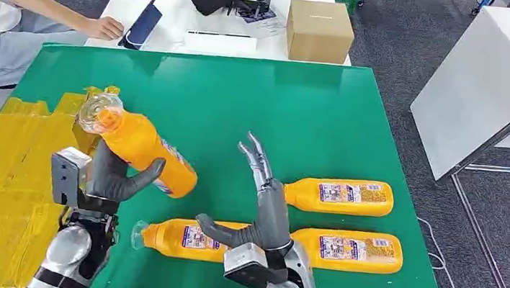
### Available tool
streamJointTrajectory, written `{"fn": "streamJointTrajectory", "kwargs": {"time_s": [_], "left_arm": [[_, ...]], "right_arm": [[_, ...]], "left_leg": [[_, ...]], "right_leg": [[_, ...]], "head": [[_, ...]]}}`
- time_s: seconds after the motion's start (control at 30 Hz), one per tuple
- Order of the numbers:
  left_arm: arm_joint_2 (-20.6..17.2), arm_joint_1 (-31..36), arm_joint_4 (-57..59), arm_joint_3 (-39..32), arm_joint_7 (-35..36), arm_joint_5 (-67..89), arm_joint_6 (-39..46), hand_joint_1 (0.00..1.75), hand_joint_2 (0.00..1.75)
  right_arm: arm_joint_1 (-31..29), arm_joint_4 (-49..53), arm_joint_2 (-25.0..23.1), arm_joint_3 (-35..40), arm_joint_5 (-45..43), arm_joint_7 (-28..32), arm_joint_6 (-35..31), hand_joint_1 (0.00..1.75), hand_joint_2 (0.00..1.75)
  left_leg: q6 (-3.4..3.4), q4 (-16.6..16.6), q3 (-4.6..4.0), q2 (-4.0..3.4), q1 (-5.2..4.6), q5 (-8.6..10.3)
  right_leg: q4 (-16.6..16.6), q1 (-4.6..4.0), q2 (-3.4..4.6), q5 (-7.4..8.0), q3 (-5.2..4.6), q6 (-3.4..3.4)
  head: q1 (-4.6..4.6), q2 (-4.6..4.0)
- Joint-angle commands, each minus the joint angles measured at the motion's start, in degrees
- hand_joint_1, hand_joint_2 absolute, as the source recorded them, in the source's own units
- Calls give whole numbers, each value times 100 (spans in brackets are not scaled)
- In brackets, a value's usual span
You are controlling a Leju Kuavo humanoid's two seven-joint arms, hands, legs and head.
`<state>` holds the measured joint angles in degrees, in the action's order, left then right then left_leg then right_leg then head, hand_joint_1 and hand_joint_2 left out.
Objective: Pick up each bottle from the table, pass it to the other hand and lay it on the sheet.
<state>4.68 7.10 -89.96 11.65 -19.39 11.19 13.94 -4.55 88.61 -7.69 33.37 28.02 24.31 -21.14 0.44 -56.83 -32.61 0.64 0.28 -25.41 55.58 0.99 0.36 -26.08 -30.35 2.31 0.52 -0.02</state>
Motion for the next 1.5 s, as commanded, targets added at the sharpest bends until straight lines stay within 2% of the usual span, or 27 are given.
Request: {"fn": "streamJointTrajectory", "kwargs": {"time_s": [0.03,0.27,0.37,0.5,0.53,0.63,0.83,1.07,1.27,1.3,1.33,1.37,1.4,1.43,1.5], "left_arm": [[-271,187,61,-445,20,1137,636,175,175],[-807,-105,221,-830,1094,5778,1646,175,175],[-1091,-212,211,-1006,1397,6693,1604,175,175],[-1703,-188,511,-1007,1606,7881,1276,175,175],[-2076,-145,639,-770,1782,7881,1092,175,175],[-2577,-22,1017,-470,1926,7881,786,175,175],[-2755,16,1680,-789,1653,7820,455,175,175],[-2545,7,1989,-799,1299,7366,468,175,175],[-2274,45,2252,-655,949,6647,22,175,175],[-2249,52,2286,-636,947,6616,1,164,175],[-2232,50,2298,-609,949,6623,-5,164,175],[-2223,60,2329,-600,955,6598,-22,108,175],[-2217,71,2356,-585,959,6584,-42,23,175],[-2191,92,2424,-557,971,6551,-94,0,175],[-2161,128,2560,-496,1019,6531,-176,0,175]], "right_arm": [[178,751,239,-317,-94,19,7,0,175],[566,1505,350,-790,160,17,103,0,175],[682,1713,357,-1005,174,-14,236,0,175],[722,1792,358,-1129,111,22,378,0,175],[706,1757,364,-1123,104,18,423,0,175],[664,1652,371,-1102,94,21,465,0,175],[623,1528,403,-1113,70,29,477,0,175],[541,1372,398,-1076,66,30,528,0,175],[446,1199,381,-1026,77,-23,637,0,175],[438,1184,379,-1018,81,-26,646,0,175],[435,1179,373,-1014,82,-27,644,0,175],[428,1166,374,-1006,86,-30,648,0,175],[424,1162,373,-1002,88,-36,655,0,175],[414,1145,370,-995,84,-54,674,0,175],[389,1096,368,-970,94,-98,720,0,175]], "left_leg": [[-1,0,5,3,3,-2],[-2,4,14,-4,2,-5],[-4,8,23,-17,2,-8],[-3,5,15,-11,4,-5],[-5,6,20,-16,6,-7],[-6,6,23,-13,10,-6],[-4,9,19,-10,11,-2],[-3,12,27,-7,10,-3],[-3,14,25,-5,10,1],[-2,13,16,-4,4,3],[-3,12,19,-4,9,1],[-2,11,15,-4,4,2],[-2,12,21,-4,8,0],[-2,12,24,-2,9,-1],[-2,11,24,-4,9,-3]], "right_leg": [[-3,-4,-8,-2,8,-6],[-6,-4,0,-3,15,-8],[-9,-5,10,-4,20,-11],[-5,-7,3,-3,12,-11],[-6,-10,6,-4,15,-14],[-8,-14,1,-4,19,-16],[-11,-14,1,-3,16,-12],[-15,-9,-2,-5,29,-12],[-16,-9,-3,-2,27,-13],[-11,-3,-1,-1,15,-9],[-14,-9,-2,-1,21,-12],[-11,-5,0,-1,13,-8],[-15,-10,-2,-2,23,-11],[-16,-11,-6,-4,28,-13],[-15,-12,-4,-5,27,-12]], "head": [[-2,0],[-2,0],[-2,0],[0,0],[0,0],[-2,0],[-4,0],[-2,0],[-2,0],[-2,0],[-2,0],[-4,0],[-2,0],[-2,0],[-2,0]]}}
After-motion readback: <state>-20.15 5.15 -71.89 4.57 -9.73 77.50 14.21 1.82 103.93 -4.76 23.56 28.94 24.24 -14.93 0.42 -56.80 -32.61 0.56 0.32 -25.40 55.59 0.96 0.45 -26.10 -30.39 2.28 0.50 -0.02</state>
